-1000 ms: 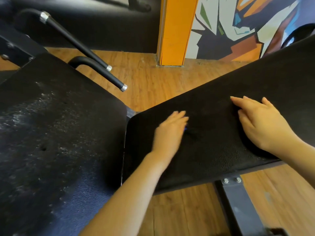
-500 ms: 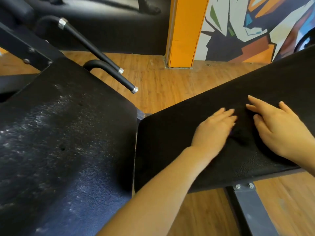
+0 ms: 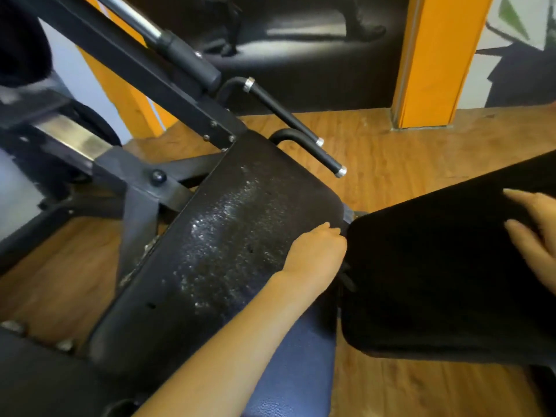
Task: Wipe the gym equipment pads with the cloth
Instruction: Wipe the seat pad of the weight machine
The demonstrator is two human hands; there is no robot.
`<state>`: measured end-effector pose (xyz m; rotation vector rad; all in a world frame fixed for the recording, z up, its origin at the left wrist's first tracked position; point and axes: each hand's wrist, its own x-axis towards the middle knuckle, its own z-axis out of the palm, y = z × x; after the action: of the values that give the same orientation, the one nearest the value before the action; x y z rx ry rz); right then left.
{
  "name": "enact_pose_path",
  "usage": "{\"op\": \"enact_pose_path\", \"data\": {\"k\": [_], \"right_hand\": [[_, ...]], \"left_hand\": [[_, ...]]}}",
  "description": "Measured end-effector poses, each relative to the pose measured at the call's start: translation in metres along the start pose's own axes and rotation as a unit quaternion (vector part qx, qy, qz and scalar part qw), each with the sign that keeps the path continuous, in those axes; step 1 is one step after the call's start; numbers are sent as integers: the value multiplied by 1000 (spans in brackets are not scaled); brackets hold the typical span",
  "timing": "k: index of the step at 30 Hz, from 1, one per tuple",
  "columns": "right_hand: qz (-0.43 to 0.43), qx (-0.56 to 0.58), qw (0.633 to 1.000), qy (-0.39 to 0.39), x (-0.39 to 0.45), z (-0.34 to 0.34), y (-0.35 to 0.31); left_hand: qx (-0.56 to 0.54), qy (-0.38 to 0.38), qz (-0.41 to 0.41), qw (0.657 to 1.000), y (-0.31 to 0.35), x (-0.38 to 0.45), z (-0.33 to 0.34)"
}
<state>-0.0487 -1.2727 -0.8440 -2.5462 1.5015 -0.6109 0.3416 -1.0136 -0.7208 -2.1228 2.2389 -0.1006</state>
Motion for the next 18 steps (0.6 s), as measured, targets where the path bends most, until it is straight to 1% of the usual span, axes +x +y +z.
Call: {"op": "enact_pose_path", "data": {"k": [2, 3, 4, 5, 6, 7, 10, 11, 13, 15, 17, 18], "right_hand": [[5, 53, 998, -15, -30, -47, -190], [-25, 87, 996, -19, -45, -61, -264], [-29, 137, 990, -32, -55, -70, -315], [-65, 162, 984, -35, -57, -68, -347], [-104, 203, 971, -71, -46, -58, -360], [-121, 219, 962, -110, -43, -48, -375], [-179, 250, 941, -143, -41, -36, -421], [-204, 260, 930, -160, -45, -36, -435], [-250, 273, 912, -176, -52, -32, -456], [-293, 274, 895, -195, -63, -30, -473], [-356, 261, 878, -183, -70, -24, -484], [-391, 232, 876, -161, -73, -18, -487]], "left_hand": [[39, 16, -27, 999, -6, -22, -25], [69, 31, -28, 997, -9, -36, -39], [111, 54, -33, 992, -15, -51, -53], [135, 79, -52, 986, -23, -69, -64], [152, 97, -64, 982, -31, -86, -71], [167, 105, -75, 977, -39, -101, -73], [216, 114, -116, 963, -60, -143, -71], [226, 101, -132, 960, -66, -154, -65], [229, 57, -174, 956, -71, -173, -49], [196, 6, -197, 961, -70, -189, -31], [183, -5, -203, 962, -65, -198, -22], [182, 4, -204, 962, -63, -201, -22]]}}
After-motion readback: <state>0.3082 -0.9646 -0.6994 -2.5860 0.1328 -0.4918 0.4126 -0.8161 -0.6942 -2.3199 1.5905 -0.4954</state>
